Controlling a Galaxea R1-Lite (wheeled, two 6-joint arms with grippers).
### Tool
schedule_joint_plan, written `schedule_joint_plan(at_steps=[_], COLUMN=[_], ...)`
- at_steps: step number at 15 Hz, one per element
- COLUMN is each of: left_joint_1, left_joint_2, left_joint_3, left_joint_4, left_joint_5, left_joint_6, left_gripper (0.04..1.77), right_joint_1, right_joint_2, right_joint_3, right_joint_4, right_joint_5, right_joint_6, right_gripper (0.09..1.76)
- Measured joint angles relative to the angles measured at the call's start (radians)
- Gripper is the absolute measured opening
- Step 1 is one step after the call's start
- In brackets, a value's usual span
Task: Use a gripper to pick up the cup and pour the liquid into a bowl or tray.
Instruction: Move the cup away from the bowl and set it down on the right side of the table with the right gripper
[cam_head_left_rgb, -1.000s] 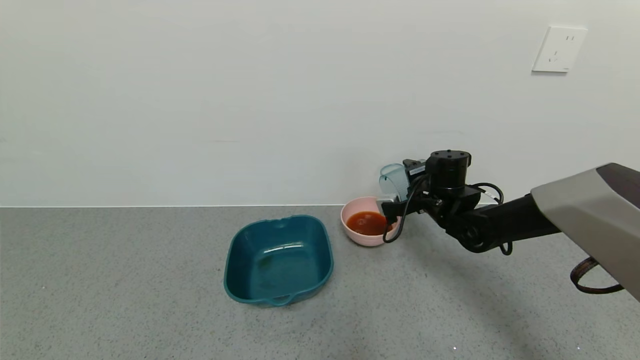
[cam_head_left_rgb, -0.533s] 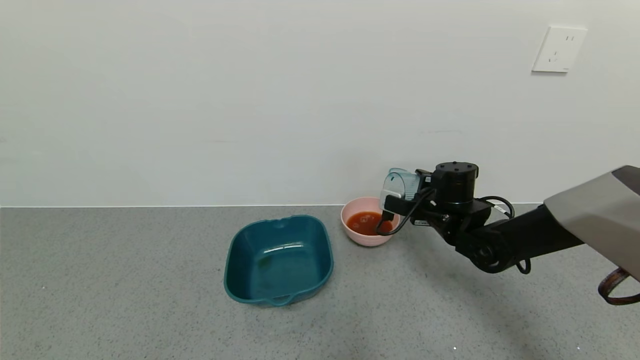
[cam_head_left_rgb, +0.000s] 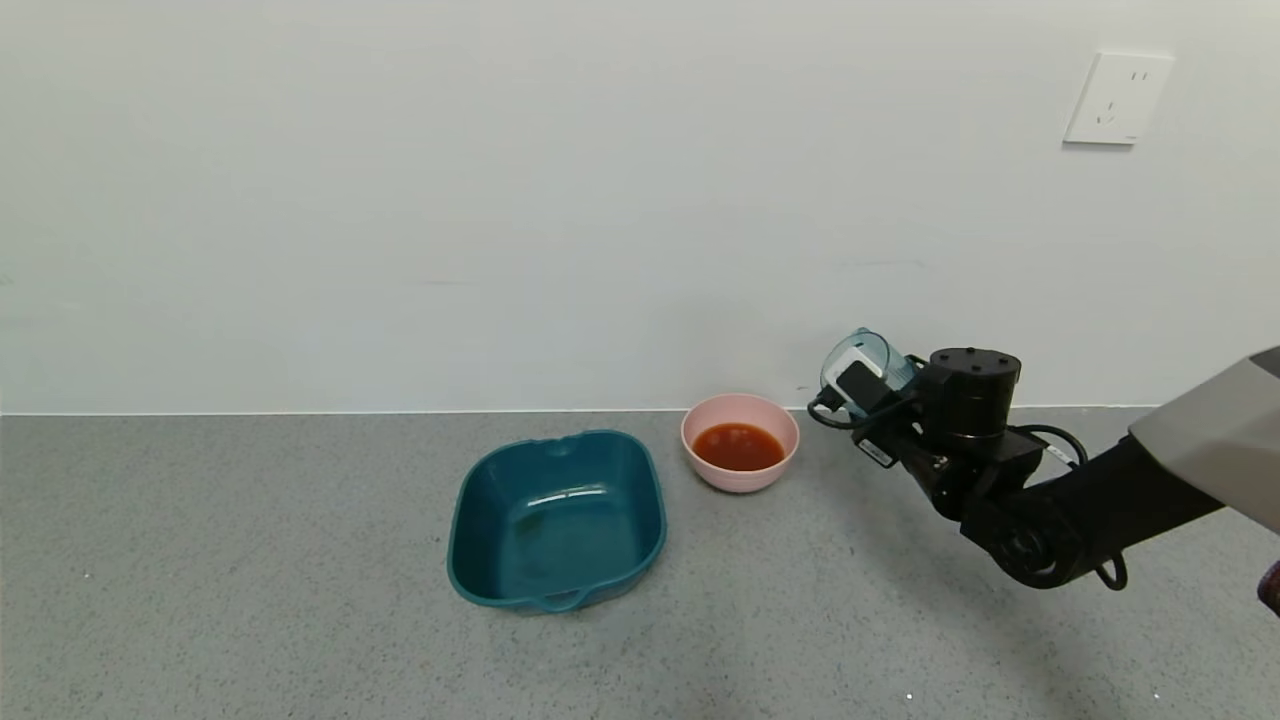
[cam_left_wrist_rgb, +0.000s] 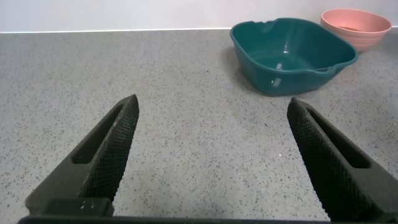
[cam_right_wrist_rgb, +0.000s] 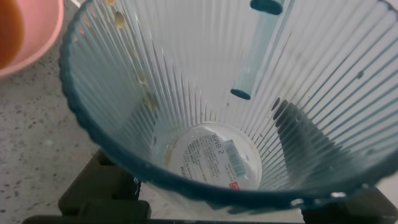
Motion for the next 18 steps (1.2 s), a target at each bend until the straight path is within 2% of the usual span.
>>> schedule_joint_plan(at_steps=[3, 8, 12, 16, 18], left_joint_1=[0.0, 0.0, 0.0, 0.0, 0.0], left_joint_2=[0.0, 0.0, 0.0, 0.0, 0.0], left_joint_3=[0.0, 0.0, 0.0, 0.0, 0.0], left_joint_4=[0.0, 0.0, 0.0, 0.0, 0.0], left_joint_5=[0.0, 0.0, 0.0, 0.0, 0.0], left_joint_6=[0.0, 0.0, 0.0, 0.0, 0.0], left_gripper=[1.72, 1.72, 1.72, 1.72, 1.72], right_joint_1=[-0.016, -0.031, -0.05, -0.079, -0.099], right_joint_2=[-0.003, -0.02, -0.05, -0.088, -0.104], right_joint_3=[0.049, 0.114, 0.128, 0.129, 0.134], right_joint_4=[0.022, 0.054, 0.094, 0.143, 0.146], right_joint_5=[-0.002, 0.0, 0.01, 0.092, 0.124], right_joint_6=[0.235, 0.552, 0.769, 0.968, 1.013], right_gripper=[1.36, 1.36, 1.36, 1.36, 1.36])
